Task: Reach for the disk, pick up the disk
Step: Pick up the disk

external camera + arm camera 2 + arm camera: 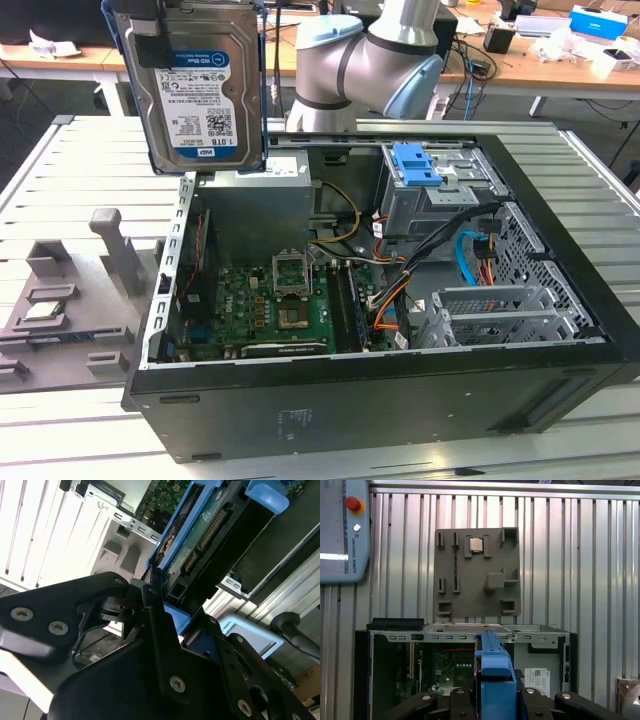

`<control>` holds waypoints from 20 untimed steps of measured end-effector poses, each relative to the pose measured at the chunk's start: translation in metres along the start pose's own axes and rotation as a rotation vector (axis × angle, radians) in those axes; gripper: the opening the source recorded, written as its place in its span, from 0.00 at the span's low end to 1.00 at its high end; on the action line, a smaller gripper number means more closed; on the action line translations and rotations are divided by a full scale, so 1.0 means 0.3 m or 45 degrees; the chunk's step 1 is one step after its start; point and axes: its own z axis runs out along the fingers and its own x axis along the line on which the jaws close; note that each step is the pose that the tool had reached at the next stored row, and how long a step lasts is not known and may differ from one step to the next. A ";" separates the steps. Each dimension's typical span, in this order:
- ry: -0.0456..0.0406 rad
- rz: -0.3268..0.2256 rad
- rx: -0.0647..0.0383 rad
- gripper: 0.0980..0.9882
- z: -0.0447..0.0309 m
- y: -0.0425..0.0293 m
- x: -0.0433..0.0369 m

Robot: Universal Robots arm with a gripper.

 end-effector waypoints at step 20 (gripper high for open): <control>0.000 0.000 0.000 0.30 0.000 0.000 0.105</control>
